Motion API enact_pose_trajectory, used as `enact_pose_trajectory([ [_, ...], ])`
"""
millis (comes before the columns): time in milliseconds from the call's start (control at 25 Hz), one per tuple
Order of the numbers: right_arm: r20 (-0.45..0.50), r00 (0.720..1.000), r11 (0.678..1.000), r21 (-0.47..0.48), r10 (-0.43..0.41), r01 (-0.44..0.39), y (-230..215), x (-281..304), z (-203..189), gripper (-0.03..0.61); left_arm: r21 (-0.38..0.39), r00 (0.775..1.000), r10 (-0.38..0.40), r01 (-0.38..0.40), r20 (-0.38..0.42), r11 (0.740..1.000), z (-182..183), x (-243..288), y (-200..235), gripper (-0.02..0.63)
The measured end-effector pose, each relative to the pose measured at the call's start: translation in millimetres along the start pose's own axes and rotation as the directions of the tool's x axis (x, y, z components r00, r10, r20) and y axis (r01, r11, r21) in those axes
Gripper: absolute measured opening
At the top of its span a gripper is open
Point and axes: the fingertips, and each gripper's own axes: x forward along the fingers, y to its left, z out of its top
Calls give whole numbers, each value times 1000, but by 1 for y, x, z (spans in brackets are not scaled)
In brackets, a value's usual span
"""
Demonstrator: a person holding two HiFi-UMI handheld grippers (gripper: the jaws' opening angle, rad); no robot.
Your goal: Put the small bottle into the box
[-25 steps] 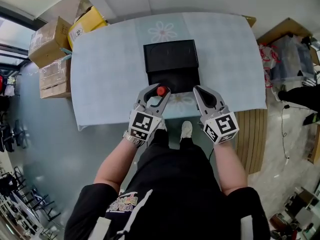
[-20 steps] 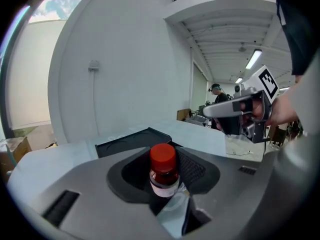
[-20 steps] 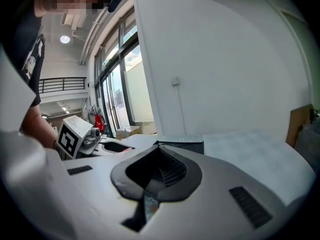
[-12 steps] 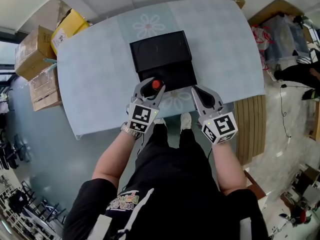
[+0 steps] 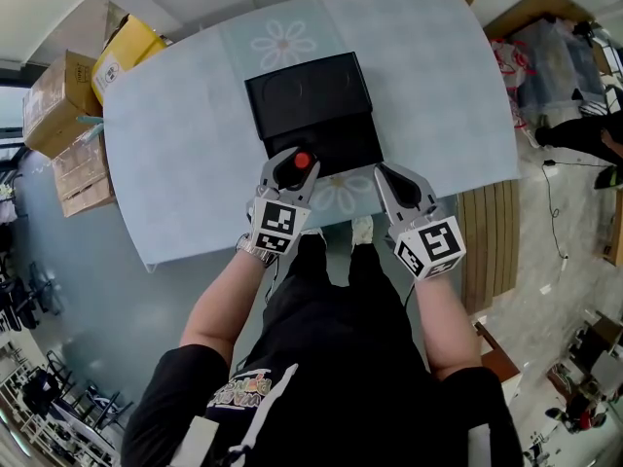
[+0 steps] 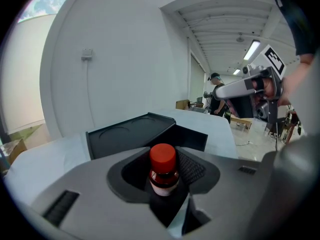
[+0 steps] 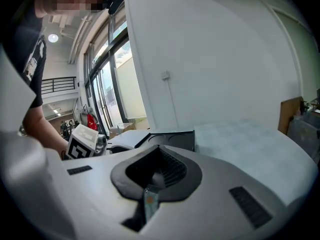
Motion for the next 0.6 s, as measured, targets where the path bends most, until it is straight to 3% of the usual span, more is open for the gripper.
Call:
enact_pose_trajectory([
  [440, 2, 999, 998, -14, 55, -55, 3, 5, 4, 8, 59, 996, 80, -78, -31, 995, -6, -2, -1, 158],
  [600, 7, 997, 996, -29, 80, -80, 4, -2, 8, 8, 56, 994, 109, -108, -2, 993, 1, -10, -5, 158],
])
